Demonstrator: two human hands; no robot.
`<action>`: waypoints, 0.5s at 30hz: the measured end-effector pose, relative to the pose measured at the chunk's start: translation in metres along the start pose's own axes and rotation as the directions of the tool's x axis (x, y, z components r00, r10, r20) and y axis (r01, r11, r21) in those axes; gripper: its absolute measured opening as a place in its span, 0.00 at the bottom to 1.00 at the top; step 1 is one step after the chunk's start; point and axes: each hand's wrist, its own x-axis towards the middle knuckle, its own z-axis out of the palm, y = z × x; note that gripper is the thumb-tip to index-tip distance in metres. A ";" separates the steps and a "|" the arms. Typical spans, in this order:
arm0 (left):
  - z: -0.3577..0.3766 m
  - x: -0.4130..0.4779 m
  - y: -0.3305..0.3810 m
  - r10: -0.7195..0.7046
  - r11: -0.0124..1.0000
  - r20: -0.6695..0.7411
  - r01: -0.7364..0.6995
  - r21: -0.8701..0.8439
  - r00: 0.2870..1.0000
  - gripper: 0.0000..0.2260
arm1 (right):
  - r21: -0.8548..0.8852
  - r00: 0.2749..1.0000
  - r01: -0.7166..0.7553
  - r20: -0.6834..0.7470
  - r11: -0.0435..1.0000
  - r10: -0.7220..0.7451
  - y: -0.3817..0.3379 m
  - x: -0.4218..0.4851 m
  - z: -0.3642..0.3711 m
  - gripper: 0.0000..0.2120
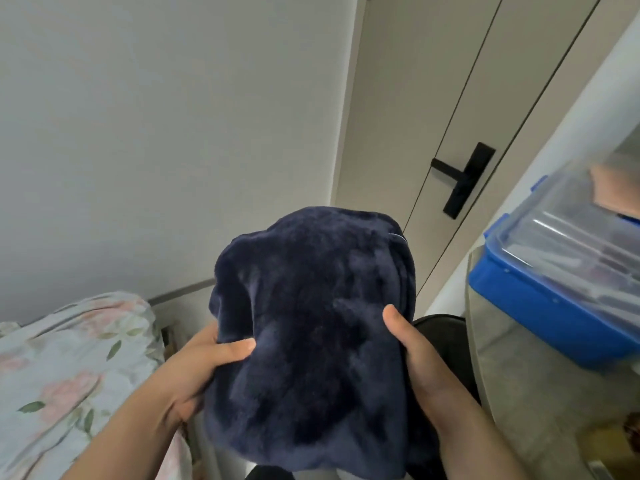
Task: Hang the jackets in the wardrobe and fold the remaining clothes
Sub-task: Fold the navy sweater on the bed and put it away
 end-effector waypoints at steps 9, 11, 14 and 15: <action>-0.031 0.128 0.079 -0.077 0.996 0.044 0.074 0.057 0.996 0.28 | 0.110 0.986 0.081 -0.155 0.991 -0.064 -0.022 0.097 0.034 0.30; -0.043 0.159 0.100 -0.063 0.986 0.105 0.046 0.159 0.992 0.31 | 0.105 0.976 0.111 -0.201 0.988 -0.088 -0.028 0.123 0.047 0.31; -0.054 0.200 0.133 -0.057 0.980 0.203 0.017 0.198 0.978 0.27 | 0.114 0.959 0.144 -0.262 0.983 -0.110 -0.040 0.152 0.065 0.37; -0.055 0.211 0.141 -0.064 0.978 0.234 0.014 0.209 0.970 0.29 | 0.098 0.948 0.157 -0.293 0.983 -0.122 -0.044 0.158 0.069 0.38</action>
